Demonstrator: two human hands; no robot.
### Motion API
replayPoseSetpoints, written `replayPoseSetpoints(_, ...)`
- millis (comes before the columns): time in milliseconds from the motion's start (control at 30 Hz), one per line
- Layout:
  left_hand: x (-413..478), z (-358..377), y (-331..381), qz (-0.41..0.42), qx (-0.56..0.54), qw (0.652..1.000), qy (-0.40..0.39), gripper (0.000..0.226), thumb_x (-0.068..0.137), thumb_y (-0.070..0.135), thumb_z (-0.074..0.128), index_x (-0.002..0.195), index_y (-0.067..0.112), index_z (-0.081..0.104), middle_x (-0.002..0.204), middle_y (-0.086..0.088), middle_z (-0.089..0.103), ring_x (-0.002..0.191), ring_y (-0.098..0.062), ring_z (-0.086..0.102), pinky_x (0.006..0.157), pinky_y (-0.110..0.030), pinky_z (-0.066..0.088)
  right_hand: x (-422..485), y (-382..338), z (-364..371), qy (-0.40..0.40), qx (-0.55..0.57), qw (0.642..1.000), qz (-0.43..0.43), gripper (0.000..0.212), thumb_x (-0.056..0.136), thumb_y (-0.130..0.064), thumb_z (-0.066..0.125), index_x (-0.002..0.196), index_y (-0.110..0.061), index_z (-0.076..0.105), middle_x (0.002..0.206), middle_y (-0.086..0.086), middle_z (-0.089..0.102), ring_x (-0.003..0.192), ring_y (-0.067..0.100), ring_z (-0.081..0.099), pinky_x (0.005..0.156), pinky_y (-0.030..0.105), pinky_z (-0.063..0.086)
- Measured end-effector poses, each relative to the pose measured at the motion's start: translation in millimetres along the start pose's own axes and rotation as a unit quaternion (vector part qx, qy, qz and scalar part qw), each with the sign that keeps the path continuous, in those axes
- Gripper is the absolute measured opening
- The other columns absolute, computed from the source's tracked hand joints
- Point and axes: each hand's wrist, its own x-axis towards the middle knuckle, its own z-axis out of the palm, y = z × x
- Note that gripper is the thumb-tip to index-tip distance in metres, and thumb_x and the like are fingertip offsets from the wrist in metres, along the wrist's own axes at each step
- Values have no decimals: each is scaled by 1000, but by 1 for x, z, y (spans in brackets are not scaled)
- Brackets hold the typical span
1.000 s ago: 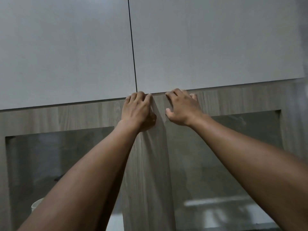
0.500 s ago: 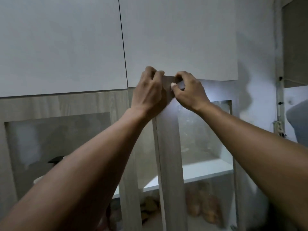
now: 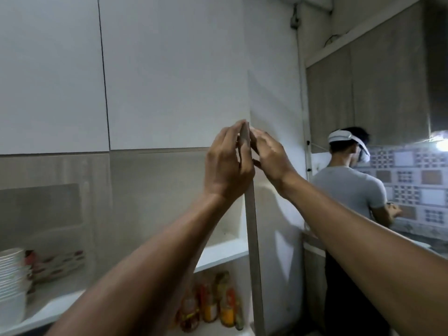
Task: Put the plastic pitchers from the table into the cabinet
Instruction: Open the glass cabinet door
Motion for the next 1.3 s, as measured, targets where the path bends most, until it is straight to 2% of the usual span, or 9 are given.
replayPoseSetpoints(133, -15, 50, 48, -36, -59, 997, -29, 58, 86, 11, 39, 142, 0, 52, 138, -15, 61, 125, -27, 59, 106, -28, 44, -26, -5, -65, -1, 33, 999, 31, 38, 101, -47, 36, 109, -34, 70, 121, -2, 72, 116, 13, 65, 104, 46, 50)
replayPoseSetpoints(233, -33, 86, 73, -61, -88, 990, -88, 60, 92, 9, 39, 152, 6, 39, 154, -11, 47, 140, -23, 47, 116, -36, 38, -40, -5, -103, 38, -67, 997, -9, 45, 97, -57, 34, 123, -36, 63, 127, -3, 69, 120, 15, 62, 107, 46, 47)
replayPoseSetpoints(333, -50, 123, 81, -61, -70, 985, -147, 57, 103, 20, 39, 158, 16, 27, 164, -2, 32, 150, -12, 30, 121, -34, 32, -54, 1, -132, 57, -188, 979, -50, 56, 105, -41, 37, 158, -26, 24, 161, 2, 37, 144, 9, 37, 117, 26, 30)
replayPoseSetpoints(433, -59, 156, 81, -29, -43, 980, -192, 59, 105, 28, 37, 160, 23, 18, 168, 3, 20, 153, -7, 18, 122, -32, 30, -59, 19, -159, 83, -328, 935, -109, 71, 105, -25, 39, 161, -15, -4, 170, 2, 1, 149, 2, 3, 114, 7, -2)
replayPoseSetpoints(600, -64, 205, 81, -3, -33, 969, -245, 61, 103, 37, 29, 161, 24, 16, 169, 2, 14, 155, -11, 12, 123, -39, 29, -48, 69, -215, 151, -511, 833, -151, 82, 99, -31, 46, 160, -10, -5, 169, 7, -12, 155, 13, -9, 127, 45, 11)
replayPoseSetpoints(733, -66, 253, 75, 32, -23, 961, -273, 65, 99, 45, 18, 161, 26, 13, 170, 0, 9, 156, -16, 8, 124, -43, 25, -40, 95, -252, 163, -597, 774, -134, 86, 99, -38, 48, 160, -4, -2, 169, 14, -10, 157, 22, -5, 127, 41, 9)
replayPoseSetpoints(1033, -59, 347, 61, 88, 6, 934, -347, 61, 103, 45, 24, 160, 31, 7, 170, -1, -3, 157, -22, -1, 127, -46, 12, -21, 142, -324, 143, -722, 676, -41, 87, 94, -44, 50, 159, -2, 11, 167, 23, -2, 152, 39, 18, 115, 49, 35)
replayPoseSetpoints(1200, -61, 380, 60, 79, -3, 913, -400, 62, 104, 48, 25, 161, 32, 7, 170, -2, -1, 157, -25, -3, 127, -48, 8, -8, 157, -354, 78, -769, 634, 14, 84, 96, -52, 34, 159, -2, 11, 168, 17, -3, 156, 33, 6, 123, 46, 18)
replayPoseSetpoints(1300, -62, 395, 55, 72, 1, 904, -421, 63, 103, 51, 24, 160, 34, 3, 170, -1, -4, 156, -26, -6, 126, -50, 5, -3, 165, -363, 56, -786, 615, 25, 85, 94, -54, 30, 158, -1, 15, 168, 18, 2, 156, 33, 7, 124, 48, 19)
